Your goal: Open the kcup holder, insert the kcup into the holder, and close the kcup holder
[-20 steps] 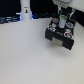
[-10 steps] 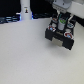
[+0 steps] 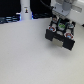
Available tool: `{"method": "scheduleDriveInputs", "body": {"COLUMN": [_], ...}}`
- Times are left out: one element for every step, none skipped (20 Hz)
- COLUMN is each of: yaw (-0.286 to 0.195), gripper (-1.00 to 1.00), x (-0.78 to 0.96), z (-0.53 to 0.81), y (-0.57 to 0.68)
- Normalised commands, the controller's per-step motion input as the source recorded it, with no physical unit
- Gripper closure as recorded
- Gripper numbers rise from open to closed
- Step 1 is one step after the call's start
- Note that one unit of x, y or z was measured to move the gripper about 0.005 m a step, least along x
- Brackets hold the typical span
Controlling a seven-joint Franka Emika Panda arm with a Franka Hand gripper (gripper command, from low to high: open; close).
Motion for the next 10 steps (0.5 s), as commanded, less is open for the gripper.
{"method": "scheduleDriveInputs", "body": {"yaw": [0.055, 0.058, 0.064, 0.068, 0.071, 0.074, 0.060, 0.070, 0.076, 0.064], "gripper": [-1.00, -1.00, -1.00, -1.00, -1.00, -1.00, -1.00, -1.00, -1.00, -1.00], "x": [0.17, 0.19, 0.20, 0.21, 0.20, 0.25, 0.30, 0.36, 0.37, 0.40], "z": [0.46, 0.47, 0.48, 0.48, 0.49, 0.55, 0.53, 0.57, 0.53, 0.48], "y": [0.02, 0.01, 0.01, -0.01, -0.09, -0.16, -0.23, -0.31, -0.35, -0.37]}}
